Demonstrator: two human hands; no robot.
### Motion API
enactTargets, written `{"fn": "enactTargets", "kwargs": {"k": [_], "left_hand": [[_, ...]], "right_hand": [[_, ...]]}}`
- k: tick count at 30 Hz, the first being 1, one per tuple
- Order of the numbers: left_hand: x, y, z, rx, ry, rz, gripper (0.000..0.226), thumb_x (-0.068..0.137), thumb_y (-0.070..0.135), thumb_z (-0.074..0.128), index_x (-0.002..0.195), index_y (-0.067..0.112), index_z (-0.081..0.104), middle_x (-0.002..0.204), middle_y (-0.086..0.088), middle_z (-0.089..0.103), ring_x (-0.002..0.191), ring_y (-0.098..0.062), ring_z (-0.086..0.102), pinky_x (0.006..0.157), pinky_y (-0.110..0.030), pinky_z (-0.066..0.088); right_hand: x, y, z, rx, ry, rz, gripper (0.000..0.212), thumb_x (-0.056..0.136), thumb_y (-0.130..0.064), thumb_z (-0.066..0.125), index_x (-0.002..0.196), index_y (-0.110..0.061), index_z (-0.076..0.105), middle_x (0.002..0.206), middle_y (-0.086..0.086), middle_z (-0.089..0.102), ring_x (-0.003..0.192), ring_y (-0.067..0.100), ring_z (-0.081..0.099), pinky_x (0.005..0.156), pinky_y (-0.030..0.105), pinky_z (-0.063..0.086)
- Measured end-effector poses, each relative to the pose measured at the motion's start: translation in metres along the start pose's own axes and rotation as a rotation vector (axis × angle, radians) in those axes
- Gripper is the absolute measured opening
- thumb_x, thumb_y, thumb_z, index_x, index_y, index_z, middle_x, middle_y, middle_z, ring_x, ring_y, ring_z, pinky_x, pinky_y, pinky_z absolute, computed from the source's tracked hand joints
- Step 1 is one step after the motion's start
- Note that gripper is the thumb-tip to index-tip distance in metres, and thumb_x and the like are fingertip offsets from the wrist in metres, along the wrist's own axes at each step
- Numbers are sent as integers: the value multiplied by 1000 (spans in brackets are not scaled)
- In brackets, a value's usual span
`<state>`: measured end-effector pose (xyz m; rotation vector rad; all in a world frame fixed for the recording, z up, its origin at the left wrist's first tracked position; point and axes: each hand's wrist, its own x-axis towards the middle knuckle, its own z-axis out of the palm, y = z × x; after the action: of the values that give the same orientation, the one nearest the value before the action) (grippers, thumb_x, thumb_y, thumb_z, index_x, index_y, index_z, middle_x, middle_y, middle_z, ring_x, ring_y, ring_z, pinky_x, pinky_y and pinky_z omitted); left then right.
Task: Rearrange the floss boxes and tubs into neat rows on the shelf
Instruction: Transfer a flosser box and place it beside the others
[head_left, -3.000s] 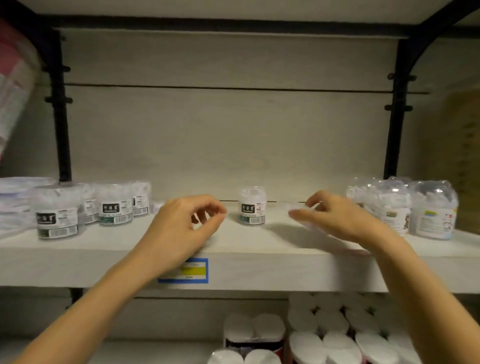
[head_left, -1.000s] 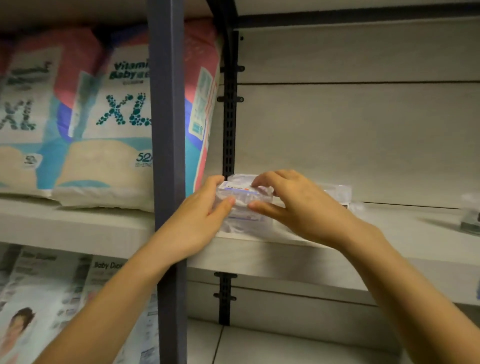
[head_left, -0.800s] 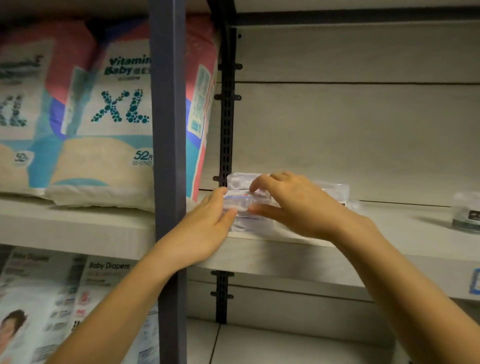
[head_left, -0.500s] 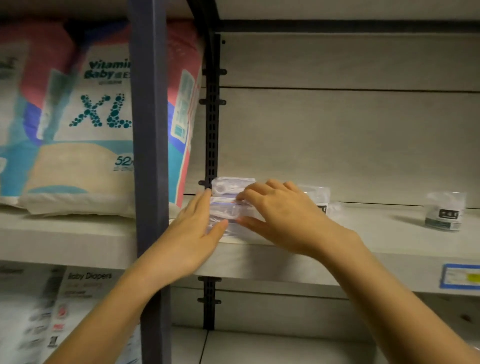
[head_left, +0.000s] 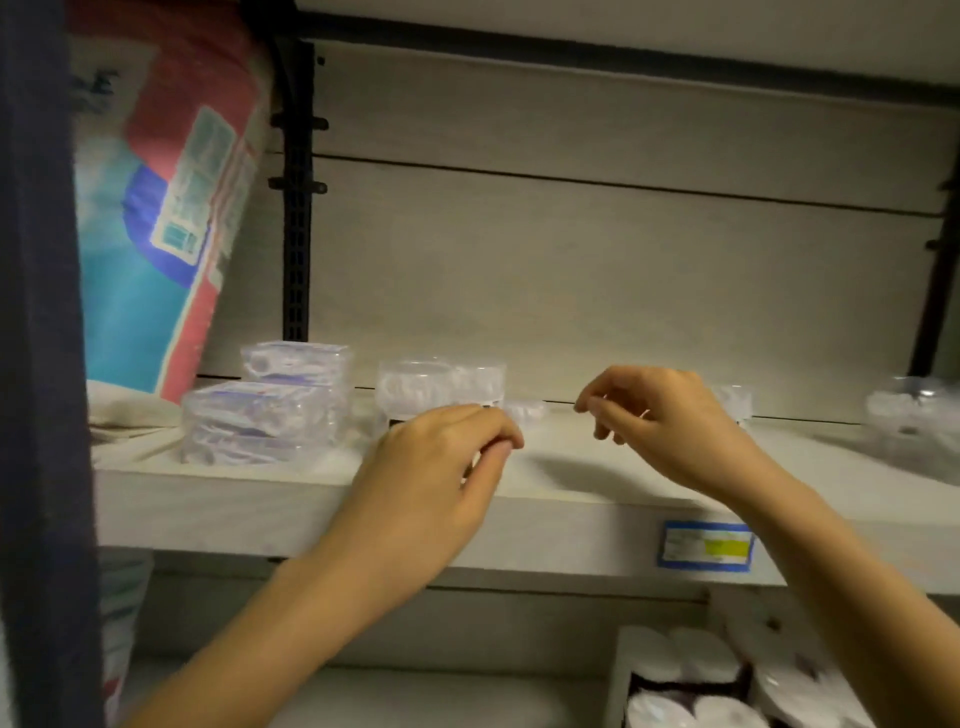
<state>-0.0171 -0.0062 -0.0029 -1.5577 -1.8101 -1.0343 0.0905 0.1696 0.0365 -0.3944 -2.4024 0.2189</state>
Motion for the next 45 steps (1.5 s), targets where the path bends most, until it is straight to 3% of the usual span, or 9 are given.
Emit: {"fn": "enactTargets", "kwargs": {"k": [9,12,16,20,23,27,32,38,45], "left_hand": [[58,8,54,-146,-134,-264,17,88,11,54,91,17,70,74,5,65,65,-10,55,63,-17,43],[64,6,53,-163,-173,-321,18,89,9,53,94,14,70,75,2,66,67,-13,56,64,-21,44],[63,4,54,-170,-199,-349,17,89,11,54,92,16,70,74,5,67,70,-15,59,64,-23,46],[63,2,55,-185,-198,-372,16,89,12,55,92,17,70,76,4,69,69,-10,59,65,-20,47],[63,1,55,-186,-206,-369,15,89,14,56,89,20,69,74,7,69,67,-9,57,61,-16,44],[63,0,54,-200,-201,-359,15,89,13,56,90,18,69,75,4,69,70,-17,60,64,-20,45],[62,1,54,-204,-201,-315,15,89,13,56,90,21,69,77,6,70,71,-16,60,67,-20,47],[61,0,56,-202,-110,-221,14,84,20,63,96,25,66,85,8,66,73,-7,55,64,-13,42],[60,8,58,-120,-171,-45,83,65,46,75,135,43,30,118,26,41,105,14,39,81,2,33]], "right_hand": [[82,37,13,-207,-349,65,40,89,-40,52,103,-6,69,101,12,71,92,28,67,86,38,52],[104,39,34,-210,-416,112,55,86,-45,56,118,0,59,113,14,65,86,28,68,84,34,54],[113,39,55,-115,-524,146,71,80,-38,64,138,-6,36,132,12,49,109,27,57,85,33,55],[114,38,69,-213,-559,55,64,85,-38,57,139,-14,33,130,13,53,100,26,57,79,30,49],[113,40,79,-289,-458,-8,55,87,-39,52,133,-12,39,126,14,57,114,32,54,83,30,42],[114,42,74,-270,-457,83,54,84,-37,56,129,-8,44,119,15,60,106,31,61,83,32,50],[99,63,24,260,-568,345,43,86,-25,61,123,-3,51,115,15,53,90,27,60,81,33,56],[51,87,-31,853,-662,510,41,89,-31,47,118,-3,53,95,18,70,77,24,67,69,25,58],[24,81,-48,1143,-762,554,54,75,-40,46,111,-4,63,98,26,68,55,18,64,56,21,57]]}}
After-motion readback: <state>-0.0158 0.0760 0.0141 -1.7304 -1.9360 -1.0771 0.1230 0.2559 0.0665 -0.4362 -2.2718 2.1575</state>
